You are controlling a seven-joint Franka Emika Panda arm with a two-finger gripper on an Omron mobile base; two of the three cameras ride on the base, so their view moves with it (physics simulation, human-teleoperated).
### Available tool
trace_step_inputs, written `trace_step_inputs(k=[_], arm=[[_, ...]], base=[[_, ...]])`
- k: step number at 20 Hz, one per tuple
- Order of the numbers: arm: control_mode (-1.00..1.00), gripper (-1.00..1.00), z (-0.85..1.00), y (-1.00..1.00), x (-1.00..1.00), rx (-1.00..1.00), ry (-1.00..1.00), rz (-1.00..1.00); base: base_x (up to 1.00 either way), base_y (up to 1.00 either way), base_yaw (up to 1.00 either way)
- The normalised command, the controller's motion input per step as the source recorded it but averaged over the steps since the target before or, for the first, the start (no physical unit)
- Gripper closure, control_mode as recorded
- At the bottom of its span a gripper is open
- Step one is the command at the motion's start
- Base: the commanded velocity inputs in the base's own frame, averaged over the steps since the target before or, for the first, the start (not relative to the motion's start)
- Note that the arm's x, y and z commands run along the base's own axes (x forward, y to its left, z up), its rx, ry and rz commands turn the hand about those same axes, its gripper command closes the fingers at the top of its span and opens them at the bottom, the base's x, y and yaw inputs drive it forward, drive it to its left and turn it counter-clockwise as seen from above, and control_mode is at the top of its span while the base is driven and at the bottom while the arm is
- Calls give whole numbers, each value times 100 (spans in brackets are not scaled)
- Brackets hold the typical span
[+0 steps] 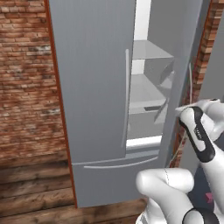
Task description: Retrieve the sausage and cheese from the fridge and place them on the cutting board on the counter.
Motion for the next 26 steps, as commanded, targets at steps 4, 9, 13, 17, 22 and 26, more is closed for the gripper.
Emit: trace_step_inputs(k=[4,9,13,17,22,26], arm=[[-100,-100,-2,-53,-39,-13,5,20],[-100,-100,-12,2,-8,0,1,3],[-100,-100,-2,6,-77,-1,-20,7],[-100,-100,10,1,-100,-2,-34,2],[-100,-100,33,47,-85,-11,-14,-1],[-100,-100,29,98,-20,-27,24,-15]], base=[[0,0,0],[0,0,0],[0,0,0],[0,0,0],[0,0,0],[0,0,0]])
